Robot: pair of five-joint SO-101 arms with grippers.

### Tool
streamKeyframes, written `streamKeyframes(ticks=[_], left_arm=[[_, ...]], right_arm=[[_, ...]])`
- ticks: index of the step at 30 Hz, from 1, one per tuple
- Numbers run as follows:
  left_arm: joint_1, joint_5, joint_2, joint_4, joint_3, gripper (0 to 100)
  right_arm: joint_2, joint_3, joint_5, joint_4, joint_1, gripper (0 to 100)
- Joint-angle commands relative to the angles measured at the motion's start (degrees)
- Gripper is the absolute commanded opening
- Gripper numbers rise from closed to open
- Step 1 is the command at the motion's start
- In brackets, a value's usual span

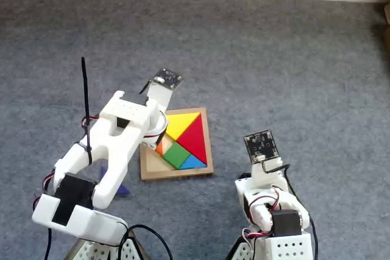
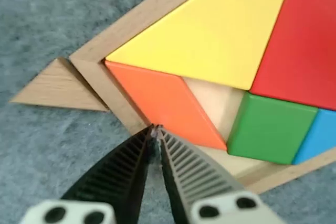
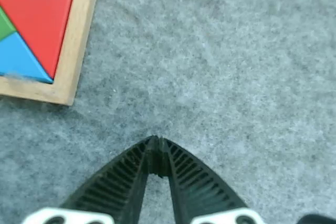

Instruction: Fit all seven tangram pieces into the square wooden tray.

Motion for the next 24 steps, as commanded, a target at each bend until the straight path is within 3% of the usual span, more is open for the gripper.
streamKeyframes(ticks=[1,9,15,24], left_arm=[[0.13,0.53,-5.76,-0.79,0.13,4],[3.82,3.96,-12.97,-2.81,4.26,4],[3.38,3.96,-4.53,-6.95,3.65,4],[-1.89,3.96,4.53,-1.93,-3.82,4]], right_arm=[[-0.22,7.34,0.0,0.31,0.66,0.8],[-0.22,7.34,0.0,0.31,0.66,0.8],[-0.22,7.34,0.0,0.31,0.66,0.8],[-0.22,7.34,0.0,0.31,0.66,0.8]])
